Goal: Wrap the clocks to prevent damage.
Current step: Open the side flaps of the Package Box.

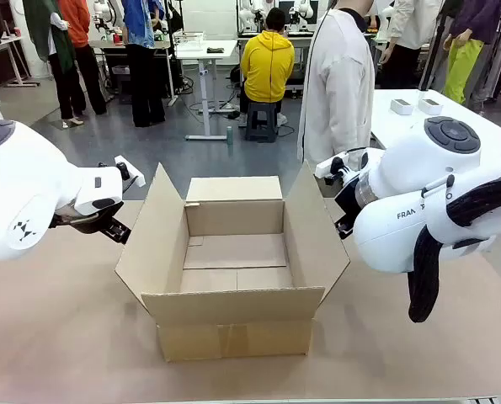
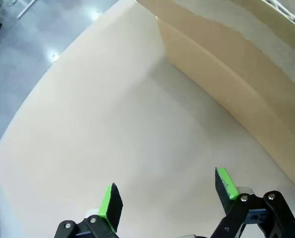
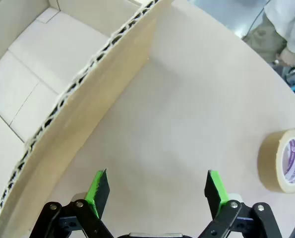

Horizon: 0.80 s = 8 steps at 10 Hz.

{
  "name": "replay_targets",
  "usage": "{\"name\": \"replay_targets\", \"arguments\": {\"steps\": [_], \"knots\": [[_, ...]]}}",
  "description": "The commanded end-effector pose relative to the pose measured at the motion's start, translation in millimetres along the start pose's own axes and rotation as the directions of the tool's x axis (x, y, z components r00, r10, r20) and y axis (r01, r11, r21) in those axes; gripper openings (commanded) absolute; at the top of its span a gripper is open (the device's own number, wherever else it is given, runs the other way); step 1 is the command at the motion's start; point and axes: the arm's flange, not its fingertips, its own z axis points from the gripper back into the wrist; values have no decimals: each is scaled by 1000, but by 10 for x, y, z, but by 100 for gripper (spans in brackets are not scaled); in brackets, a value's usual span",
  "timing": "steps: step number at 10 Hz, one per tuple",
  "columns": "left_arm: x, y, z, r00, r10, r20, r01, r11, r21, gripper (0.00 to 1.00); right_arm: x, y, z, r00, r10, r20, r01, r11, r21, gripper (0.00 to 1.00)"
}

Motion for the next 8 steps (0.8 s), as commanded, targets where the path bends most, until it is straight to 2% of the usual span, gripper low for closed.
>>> {"name": "replay_targets", "arguments": {"steps": [1, 8], "knots": [[3, 0, 3, 1000, 0, 3, 0, 1000, 1, 100, 0, 0, 0, 1000, 0, 0, 0, 1000, 0, 100], [3, 0, 3, 1000, 0, 3, 0, 1000, 1, 100, 0, 0, 0, 1000, 0, 0, 0, 1000, 0, 100]]}}
